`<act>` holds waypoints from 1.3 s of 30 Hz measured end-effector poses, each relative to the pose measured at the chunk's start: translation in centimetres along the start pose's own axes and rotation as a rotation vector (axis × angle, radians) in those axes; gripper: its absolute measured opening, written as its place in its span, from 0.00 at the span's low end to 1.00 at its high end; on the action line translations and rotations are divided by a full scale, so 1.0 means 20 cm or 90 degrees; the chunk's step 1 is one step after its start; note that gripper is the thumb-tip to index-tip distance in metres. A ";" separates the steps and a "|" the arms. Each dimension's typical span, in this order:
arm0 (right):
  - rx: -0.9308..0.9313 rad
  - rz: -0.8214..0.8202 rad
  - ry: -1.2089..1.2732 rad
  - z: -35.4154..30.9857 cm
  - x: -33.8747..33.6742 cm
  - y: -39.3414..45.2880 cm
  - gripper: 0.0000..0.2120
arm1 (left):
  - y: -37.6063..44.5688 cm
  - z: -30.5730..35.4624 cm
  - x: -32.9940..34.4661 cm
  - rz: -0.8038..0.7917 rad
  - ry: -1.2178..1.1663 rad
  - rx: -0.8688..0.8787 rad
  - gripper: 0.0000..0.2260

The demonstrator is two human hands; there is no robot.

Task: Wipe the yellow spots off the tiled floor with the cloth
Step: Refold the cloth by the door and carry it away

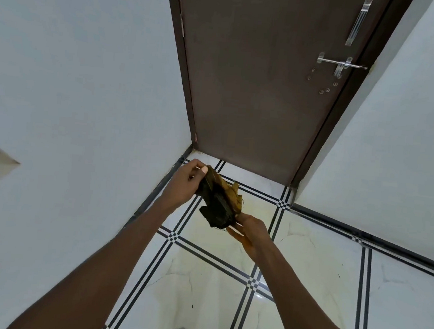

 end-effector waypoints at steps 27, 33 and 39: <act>-0.094 -0.279 -0.360 -0.23 0.41 -0.04 0.27 | -0.05 0.28 -0.40 0.002 0.014 0.043 0.16; -0.093 -0.186 -0.340 -0.19 0.44 -0.01 0.13 | -0.16 -0.23 -0.18 0.089 -0.147 -0.126 0.10; -0.092 -0.187 -0.308 -0.21 0.46 -0.04 0.12 | -0.25 -0.40 0.00 -0.062 -0.271 -0.274 0.26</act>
Point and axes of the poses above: each hand's wrist, its own y-axis towards the middle knuckle, its own x-axis out of the palm, z = x × y, the point moved 3 cm from there along y, towards the middle knuckle, and after that the axes turned 12 degrees about -z, right-handed, at the moved point
